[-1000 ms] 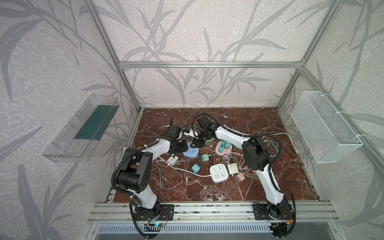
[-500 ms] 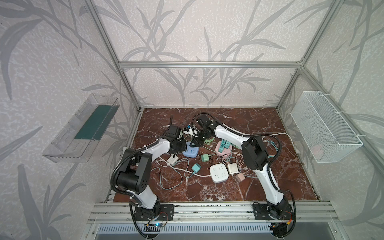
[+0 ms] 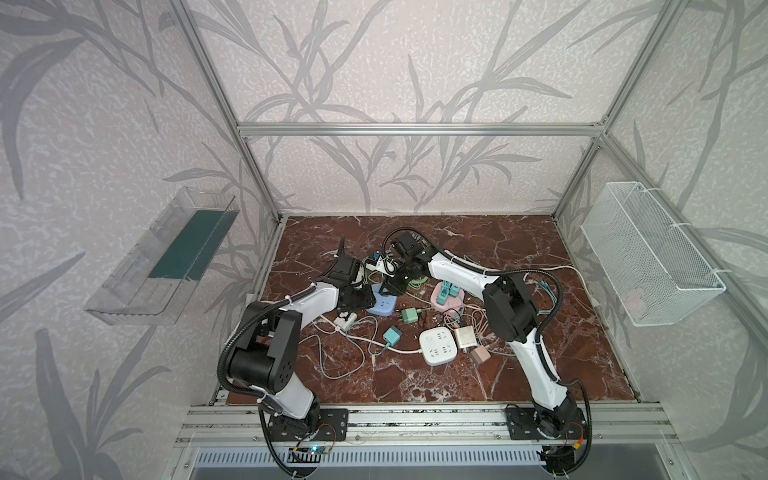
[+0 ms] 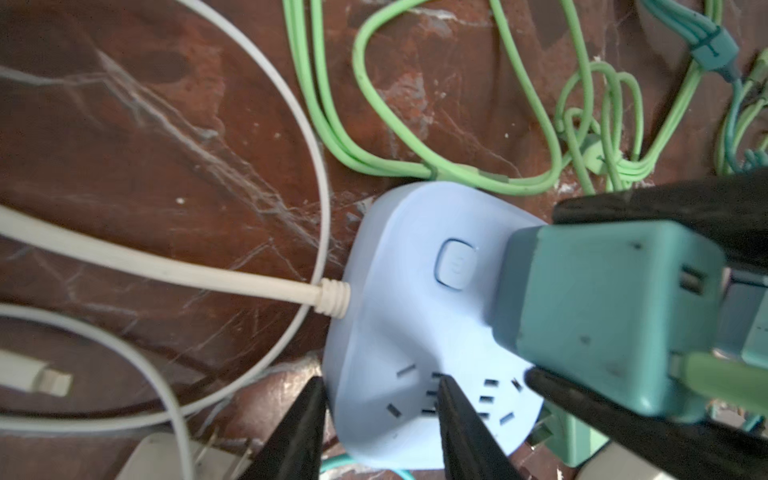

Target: Pull the plug off the socket

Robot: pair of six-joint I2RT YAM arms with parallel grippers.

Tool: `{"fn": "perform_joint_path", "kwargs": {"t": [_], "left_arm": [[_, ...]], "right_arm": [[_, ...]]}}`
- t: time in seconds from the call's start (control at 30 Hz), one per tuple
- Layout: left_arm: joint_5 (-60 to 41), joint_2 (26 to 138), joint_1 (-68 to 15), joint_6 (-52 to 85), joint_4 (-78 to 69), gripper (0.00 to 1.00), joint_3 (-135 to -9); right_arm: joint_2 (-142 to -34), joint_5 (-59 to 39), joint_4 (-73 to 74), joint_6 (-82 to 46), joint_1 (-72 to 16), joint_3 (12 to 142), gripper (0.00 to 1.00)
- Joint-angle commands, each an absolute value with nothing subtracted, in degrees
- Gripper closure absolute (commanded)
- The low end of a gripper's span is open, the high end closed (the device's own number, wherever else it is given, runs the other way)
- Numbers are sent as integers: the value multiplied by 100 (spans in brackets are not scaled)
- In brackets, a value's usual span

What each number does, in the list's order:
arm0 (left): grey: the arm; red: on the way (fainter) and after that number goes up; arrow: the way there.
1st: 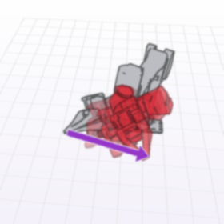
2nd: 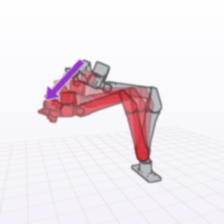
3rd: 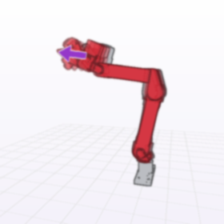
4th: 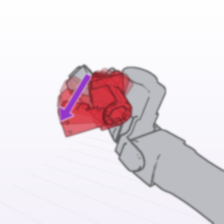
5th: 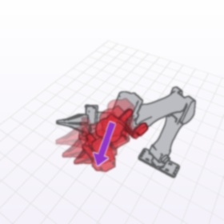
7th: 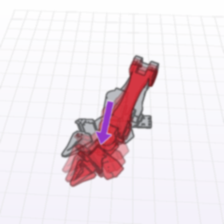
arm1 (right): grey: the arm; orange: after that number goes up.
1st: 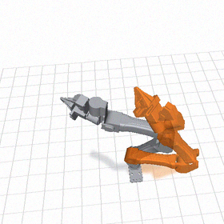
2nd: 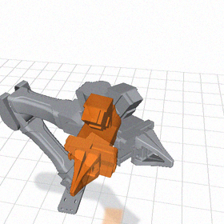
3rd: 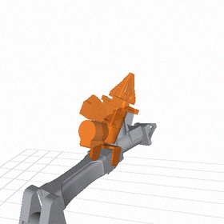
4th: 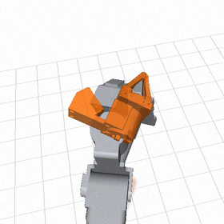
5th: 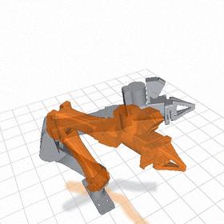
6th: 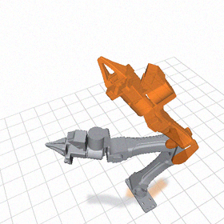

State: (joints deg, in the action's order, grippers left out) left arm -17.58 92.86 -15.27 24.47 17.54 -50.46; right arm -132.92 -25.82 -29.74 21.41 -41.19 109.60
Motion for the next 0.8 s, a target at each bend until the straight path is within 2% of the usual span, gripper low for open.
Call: {"fn": "perform_joint_path", "kwargs": {"t": [0.0,0.33,0.77], "left_arm": [[-2153,9563,-1555,2211,2432,53,-4734],[-2190,9985,-1547,2438,2169,53,-4734],[-1079,10133,-1556,2505,2902,55,-4903]], "right_arm": [[-13155,-2751,-2626,1795,-4034,10993,84],[-13157,-2933,-2603,1801,-4034,10963,84],[-13127,-2950,-2983,1537,-4097,11465,84]]}}
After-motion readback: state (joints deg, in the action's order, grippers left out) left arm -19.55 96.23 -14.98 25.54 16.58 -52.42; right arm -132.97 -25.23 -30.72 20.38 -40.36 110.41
